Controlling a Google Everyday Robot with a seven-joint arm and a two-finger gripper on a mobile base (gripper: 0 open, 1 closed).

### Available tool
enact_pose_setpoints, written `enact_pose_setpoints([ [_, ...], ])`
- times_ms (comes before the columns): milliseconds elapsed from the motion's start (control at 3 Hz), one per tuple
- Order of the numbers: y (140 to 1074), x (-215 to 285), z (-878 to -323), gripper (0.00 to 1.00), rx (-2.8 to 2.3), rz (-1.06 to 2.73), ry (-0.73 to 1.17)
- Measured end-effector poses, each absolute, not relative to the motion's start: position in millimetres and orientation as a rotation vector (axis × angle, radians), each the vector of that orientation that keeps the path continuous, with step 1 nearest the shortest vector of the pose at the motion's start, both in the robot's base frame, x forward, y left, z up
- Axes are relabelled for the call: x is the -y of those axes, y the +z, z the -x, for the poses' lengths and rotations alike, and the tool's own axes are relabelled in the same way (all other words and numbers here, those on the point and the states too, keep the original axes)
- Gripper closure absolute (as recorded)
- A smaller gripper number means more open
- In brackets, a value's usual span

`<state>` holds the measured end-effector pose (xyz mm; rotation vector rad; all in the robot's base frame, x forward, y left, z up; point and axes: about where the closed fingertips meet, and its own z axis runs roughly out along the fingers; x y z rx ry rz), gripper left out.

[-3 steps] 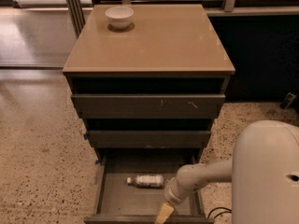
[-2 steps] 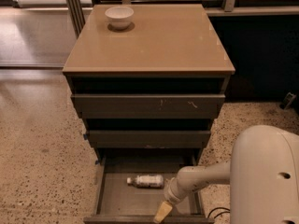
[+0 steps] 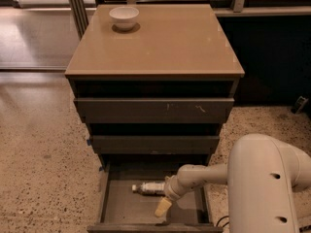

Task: Pick blue plastic bottle from bottom drawer and place on counter

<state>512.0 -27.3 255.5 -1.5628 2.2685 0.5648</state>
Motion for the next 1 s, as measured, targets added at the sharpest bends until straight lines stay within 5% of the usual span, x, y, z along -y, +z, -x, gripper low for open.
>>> enact_pose_setpoints([
  [1000, 164.6, -19.0, -552.3, 0.00, -2.259, 1.481, 0.577],
])
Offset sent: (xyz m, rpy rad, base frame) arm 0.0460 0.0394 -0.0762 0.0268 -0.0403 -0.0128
